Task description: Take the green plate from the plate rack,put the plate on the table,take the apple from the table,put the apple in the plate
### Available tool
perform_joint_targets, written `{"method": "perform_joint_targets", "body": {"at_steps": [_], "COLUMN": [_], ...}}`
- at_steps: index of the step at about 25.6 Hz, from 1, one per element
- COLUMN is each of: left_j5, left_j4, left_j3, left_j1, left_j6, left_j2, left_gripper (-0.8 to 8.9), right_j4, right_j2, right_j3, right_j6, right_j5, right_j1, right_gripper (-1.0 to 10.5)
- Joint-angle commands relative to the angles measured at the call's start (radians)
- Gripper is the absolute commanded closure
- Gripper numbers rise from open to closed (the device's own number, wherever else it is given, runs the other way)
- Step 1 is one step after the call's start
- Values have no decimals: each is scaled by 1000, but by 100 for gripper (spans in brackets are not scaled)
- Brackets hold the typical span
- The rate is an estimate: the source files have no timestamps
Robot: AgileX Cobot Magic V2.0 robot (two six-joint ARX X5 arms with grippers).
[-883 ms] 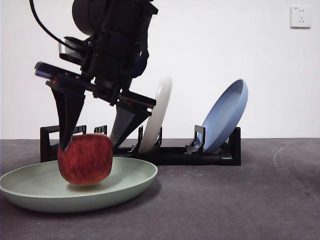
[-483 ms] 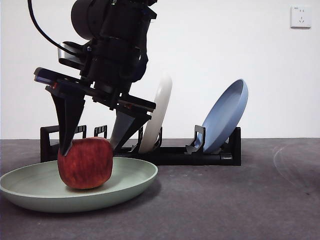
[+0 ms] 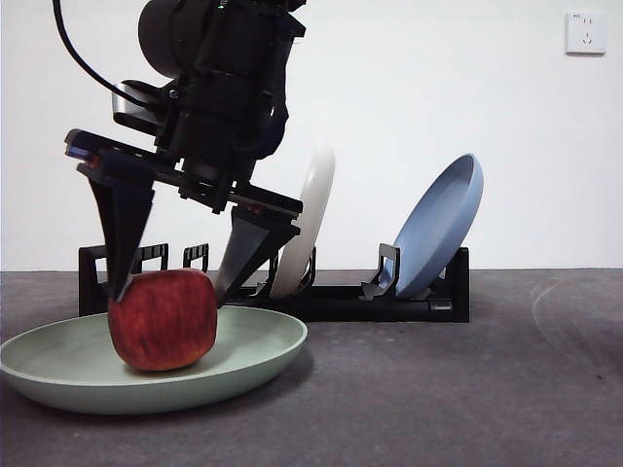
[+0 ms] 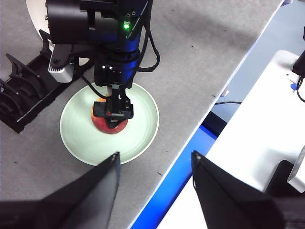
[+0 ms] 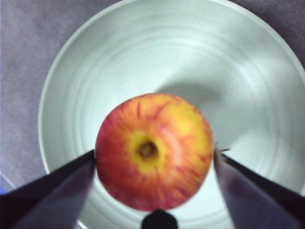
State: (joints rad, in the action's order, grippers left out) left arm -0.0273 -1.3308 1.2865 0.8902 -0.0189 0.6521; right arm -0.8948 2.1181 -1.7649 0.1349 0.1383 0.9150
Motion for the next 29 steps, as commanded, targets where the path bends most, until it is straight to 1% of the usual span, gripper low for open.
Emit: {"method": "perform_joint_targets", "body": {"at_steps": [1,4,6,8,11,14,17,20,22,26,29], "left_j5": [2,1,1,1,1,0,-4,-3,-7,-9,18], "left_j4": [-3,-3,-3,-3,-3,-3,9,33,51,82,99], "left_j3": [-2,-2,-2,-2,-2,-3,-2,-2,-2,-2,-2], "left_j1": [-3,-3,-3,-3,-3,-3,-3,-3,-3,-3,-3], "left_j6": [-8,-7,-7,-8,-7,-3,-2,3,2,1,2], "left_j2": [-5,-5,-5,-5,-4,2,12,26,42,66,88], "left_gripper": [563,563,563,563,563,563,563,563,563,563,563], "right_j4": [2,0,-43,-153,-343,-478,-483,-484,-485,-485,-486], "right_j2": [13,13,11,11,-2,-63,-174,-298,-381,-547,-674], "right_j3": [3,2,-8,-48,-156,-270,-284,-280,-269,-225,-148], "right_j6": [12,16,16,3,-48,-71,-63,-34,-30,0,23], "right_j5": [3,3,3,3,-3,-8,-7,-6,-4,3,3], "right_j1": [2,2,2,-6,-19,-24,-26,-26,-25,-24,-24], "right_gripper": [499,500,500,500,501,501,505,506,505,506,506]}}
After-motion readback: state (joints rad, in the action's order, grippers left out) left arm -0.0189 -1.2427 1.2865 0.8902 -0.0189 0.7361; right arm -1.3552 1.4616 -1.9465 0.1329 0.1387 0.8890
